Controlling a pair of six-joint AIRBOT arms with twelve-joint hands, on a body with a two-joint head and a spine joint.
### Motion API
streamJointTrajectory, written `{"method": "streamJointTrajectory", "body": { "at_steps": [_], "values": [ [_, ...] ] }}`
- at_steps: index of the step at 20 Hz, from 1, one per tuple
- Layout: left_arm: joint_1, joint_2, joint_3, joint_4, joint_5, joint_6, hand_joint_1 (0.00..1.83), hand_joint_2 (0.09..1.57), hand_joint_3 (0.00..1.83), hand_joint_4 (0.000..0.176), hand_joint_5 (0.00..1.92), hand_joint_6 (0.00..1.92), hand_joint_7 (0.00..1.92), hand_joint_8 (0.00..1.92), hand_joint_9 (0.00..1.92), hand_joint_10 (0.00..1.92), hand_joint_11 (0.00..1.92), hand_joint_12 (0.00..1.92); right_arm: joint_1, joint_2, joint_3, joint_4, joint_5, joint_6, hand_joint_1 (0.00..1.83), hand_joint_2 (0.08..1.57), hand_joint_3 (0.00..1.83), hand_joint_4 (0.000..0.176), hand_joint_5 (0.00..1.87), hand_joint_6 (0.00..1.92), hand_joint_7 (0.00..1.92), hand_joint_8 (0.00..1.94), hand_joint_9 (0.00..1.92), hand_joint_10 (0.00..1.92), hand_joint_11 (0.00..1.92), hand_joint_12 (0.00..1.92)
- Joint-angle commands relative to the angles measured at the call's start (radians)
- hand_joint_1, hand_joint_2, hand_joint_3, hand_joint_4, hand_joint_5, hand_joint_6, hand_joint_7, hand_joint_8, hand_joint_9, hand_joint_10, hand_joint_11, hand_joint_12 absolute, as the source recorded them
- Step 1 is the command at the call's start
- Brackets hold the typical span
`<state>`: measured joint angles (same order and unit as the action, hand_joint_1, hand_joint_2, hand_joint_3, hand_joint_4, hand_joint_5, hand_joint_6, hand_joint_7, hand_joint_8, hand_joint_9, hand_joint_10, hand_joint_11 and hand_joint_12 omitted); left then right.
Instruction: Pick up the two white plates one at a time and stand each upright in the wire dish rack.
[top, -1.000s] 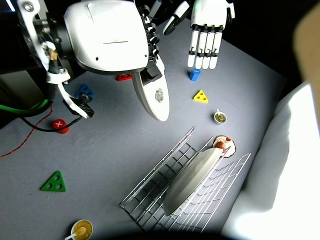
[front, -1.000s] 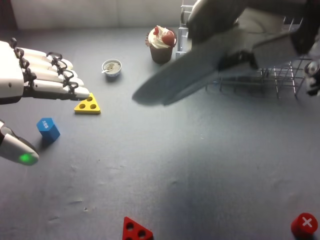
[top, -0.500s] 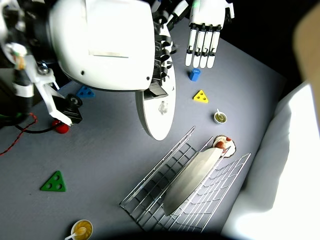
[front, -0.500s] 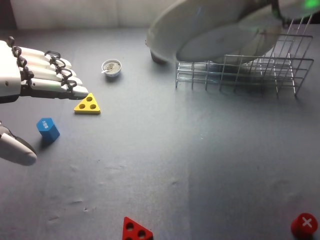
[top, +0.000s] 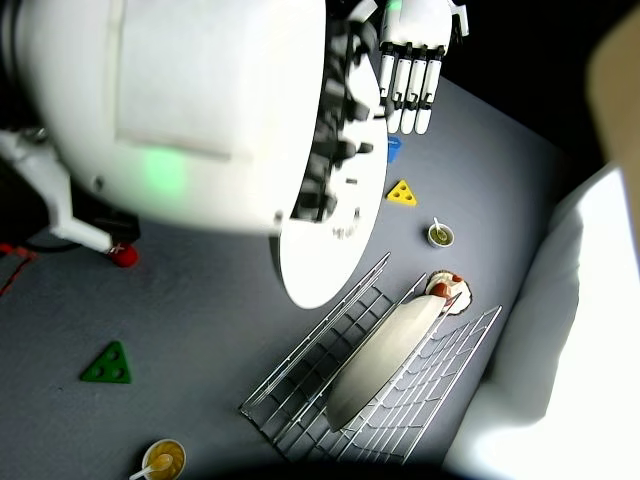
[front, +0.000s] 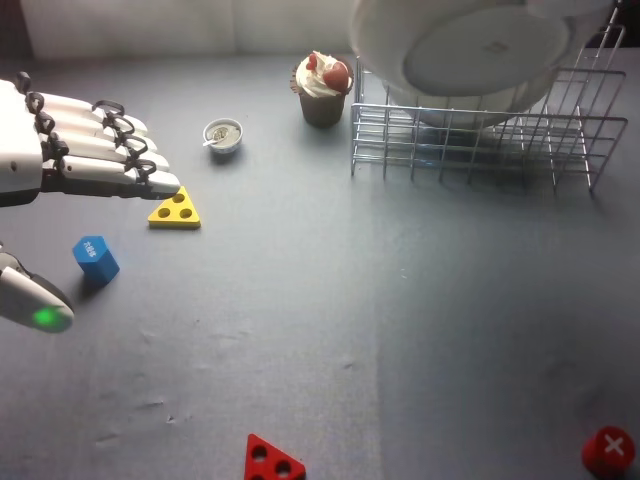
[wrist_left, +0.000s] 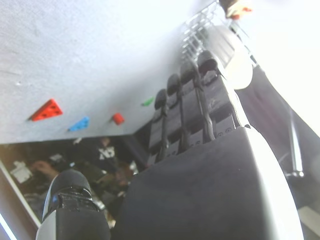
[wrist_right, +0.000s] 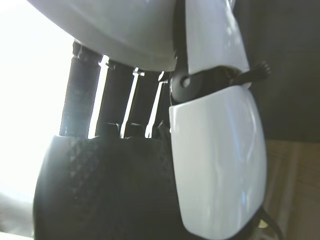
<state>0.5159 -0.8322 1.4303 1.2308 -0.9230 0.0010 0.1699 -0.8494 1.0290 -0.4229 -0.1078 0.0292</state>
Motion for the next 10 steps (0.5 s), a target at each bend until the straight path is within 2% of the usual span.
{"method": "streamJointTrajectory", "body": {
  "at_steps": [1, 3, 4, 5, 7, 8, 9, 10],
  "values": [
    [-0.007, 0.011, 0.000, -0.070, -0.048, -0.001, 0.00, 0.95, 0.00, 0.000, 0.14, 0.01, 0.20, 0.00, 0.20, 0.00, 0.17, 0.00, 0.023, 0.006, 0.002, 0.016, 0.114, 0.018, 1.50, 1.02, 0.00, 0.000, 0.98, 0.83, 1.18, 0.44, 1.25, 0.50, 1.06, 1.25],
    [-0.005, 0.010, -0.004, -0.077, -0.049, -0.001, 0.00, 0.95, 0.00, 0.000, 0.14, 0.00, 0.20, 0.00, 0.20, 0.00, 0.17, 0.00, 0.022, 0.005, 0.007, 0.018, 0.105, 0.019, 1.50, 1.02, 0.00, 0.000, 0.99, 0.83, 1.19, 0.42, 1.24, 0.53, 1.06, 1.26],
    [-0.005, 0.011, -0.013, -0.077, -0.056, -0.001, 0.00, 0.95, 0.00, 0.000, 0.14, 0.00, 0.21, 0.00, 0.20, 0.00, 0.19, 0.01, 0.021, 0.002, 0.015, 0.019, 0.105, 0.019, 1.42, 1.03, 0.00, 0.000, 0.99, 0.90, 1.19, 0.48, 1.24, 0.65, 1.13, 0.78],
    [-0.005, 0.011, -0.018, -0.074, -0.055, -0.001, 0.00, 0.95, 0.00, 0.000, 0.14, 0.00, 0.20, 0.00, 0.19, 0.00, 0.17, 0.00, 0.020, 0.001, 0.018, 0.020, 0.102, 0.019, 1.40, 1.04, 0.00, 0.000, 0.96, 0.95, 1.15, 0.57, 1.21, 0.74, 1.20, 0.53],
    [-0.005, 0.011, -0.023, -0.079, -0.049, -0.001, 0.00, 0.94, 0.00, 0.000, 0.14, 0.00, 0.20, 0.00, 0.19, 0.00, 0.16, 0.00, 0.017, 0.001, 0.020, 0.028, 0.083, 0.019, 1.40, 1.04, 0.00, 0.000, 0.96, 0.95, 1.13, 0.62, 1.21, 0.74, 1.31, 0.28],
    [-0.006, 0.012, -0.022, -0.096, -0.055, -0.001, 0.00, 0.94, 0.00, 0.000, 0.15, 0.01, 0.20, 0.01, 0.20, 0.01, 0.18, 0.01, 0.014, -0.001, 0.024, 0.033, 0.080, 0.019, 1.40, 1.04, 0.00, 0.000, 0.97, 0.92, 1.14, 0.60, 1.23, 0.71, 1.34, 0.23],
    [-0.006, 0.012, -0.022, -0.106, -0.050, -0.001, 0.00, 0.94, 0.00, 0.000, 0.14, 0.00, 0.20, 0.00, 0.19, 0.00, 0.17, 0.00, 0.009, -0.002, 0.028, 0.039, 0.080, 0.020, 1.48, 1.02, 0.00, 0.000, 1.02, 0.76, 1.22, 0.39, 1.33, 0.40, 1.14, 1.02],
    [-0.007, 0.012, -0.024, -0.112, -0.046, -0.001, 0.00, 0.95, 0.00, 0.000, 0.14, 0.00, 0.19, 0.00, 0.19, 0.00, 0.17, 0.00, 0.005, -0.004, 0.035, 0.049, 0.080, 0.020, 1.42, 1.03, 0.00, 0.000, 1.01, 0.82, 1.20, 0.49, 1.29, 0.58, 1.15, 0.70]
  ]
}}
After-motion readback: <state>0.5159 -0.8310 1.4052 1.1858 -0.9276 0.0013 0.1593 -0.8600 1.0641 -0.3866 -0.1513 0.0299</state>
